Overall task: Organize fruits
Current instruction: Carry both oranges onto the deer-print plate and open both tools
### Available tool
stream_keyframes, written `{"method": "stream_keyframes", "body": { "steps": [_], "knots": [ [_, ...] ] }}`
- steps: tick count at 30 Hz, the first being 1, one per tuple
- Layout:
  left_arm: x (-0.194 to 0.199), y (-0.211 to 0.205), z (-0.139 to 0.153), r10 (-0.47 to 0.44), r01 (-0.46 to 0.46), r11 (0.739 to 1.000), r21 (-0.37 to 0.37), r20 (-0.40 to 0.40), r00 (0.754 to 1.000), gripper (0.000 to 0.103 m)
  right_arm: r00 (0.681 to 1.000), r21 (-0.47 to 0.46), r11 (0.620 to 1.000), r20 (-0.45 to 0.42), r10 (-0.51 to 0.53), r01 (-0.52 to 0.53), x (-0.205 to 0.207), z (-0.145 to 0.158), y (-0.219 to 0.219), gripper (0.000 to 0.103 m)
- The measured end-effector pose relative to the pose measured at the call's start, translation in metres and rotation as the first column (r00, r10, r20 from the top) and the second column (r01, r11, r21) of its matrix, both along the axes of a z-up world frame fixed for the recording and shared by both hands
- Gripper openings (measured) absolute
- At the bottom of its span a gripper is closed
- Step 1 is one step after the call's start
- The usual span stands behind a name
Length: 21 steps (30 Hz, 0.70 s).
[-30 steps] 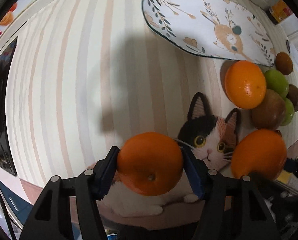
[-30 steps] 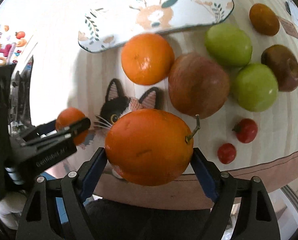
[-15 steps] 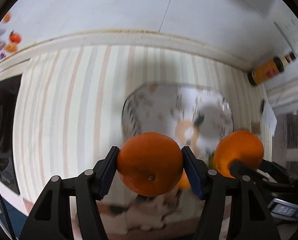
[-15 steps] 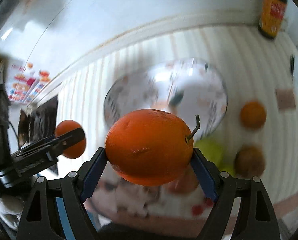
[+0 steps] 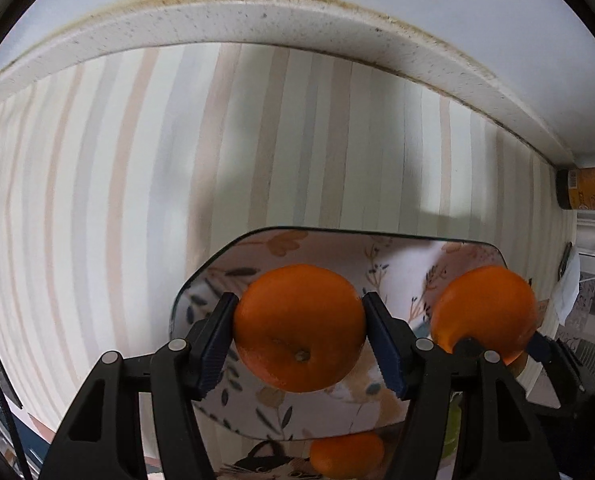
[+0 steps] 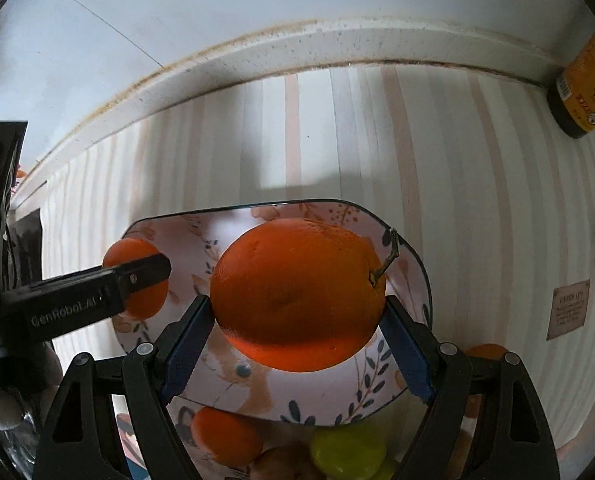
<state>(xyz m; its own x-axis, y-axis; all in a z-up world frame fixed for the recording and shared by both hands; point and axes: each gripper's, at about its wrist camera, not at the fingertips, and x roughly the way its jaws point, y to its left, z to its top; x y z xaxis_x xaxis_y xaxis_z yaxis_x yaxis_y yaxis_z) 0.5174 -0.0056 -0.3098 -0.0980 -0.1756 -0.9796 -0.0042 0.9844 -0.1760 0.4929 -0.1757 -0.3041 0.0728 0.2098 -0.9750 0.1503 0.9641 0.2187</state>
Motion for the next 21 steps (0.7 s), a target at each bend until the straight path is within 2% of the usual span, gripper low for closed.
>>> {"method": "stream_keyframes", "body": {
  "steps": [10, 14, 15, 16, 17, 21],
  "knots": [
    [0.001, -0.003, -0.004, -0.001, 0.001, 1.000, 0.014, -0.027, 1.000, 0.062, 0.999, 0.029, 0.999, -0.033, -0.015, 0.016, 0.005, -0.003, -0.012, 0.088],
    [0.003, -0.008, -0.001, -0.020, 0.021, 0.999, 0.043, -0.016, 1.000, 0.062, 0.998, 0.042, 0.999, -0.061, -0.022, 0.024, 0.010, -0.007, -0.007, 0.088],
    [0.002, -0.007, 0.002, -0.019, 0.019, 0.999, 0.035, -0.011, 1.000, 0.071, 0.998, 0.054, 0.998, -0.064, -0.025, 0.029, 0.010, -0.006, -0.008, 0.088],
    [0.002, -0.007, 0.008, -0.013, 0.013, 1.000, 0.025, -0.003, 1.000, 0.090, 0.998, 0.064, 0.997, -0.063, -0.028, 0.032, 0.010, -0.004, -0.009, 0.089],
    [0.001, -0.007, 0.013, -0.010, 0.010, 1.000, 0.020, 0.010, 1.000, 0.094, 0.998, 0.060, 0.998, -0.061, -0.030, 0.034, 0.010, -0.002, -0.007, 0.094],
    [-0.003, 0.000, 0.038, -0.007, 0.006, 1.000, 0.024, 0.057, 0.998, 0.094, 0.999, 0.026, 1.000, -0.033, -0.010, 0.011, 0.003, 0.011, -0.008, 0.095]
  ]
}}
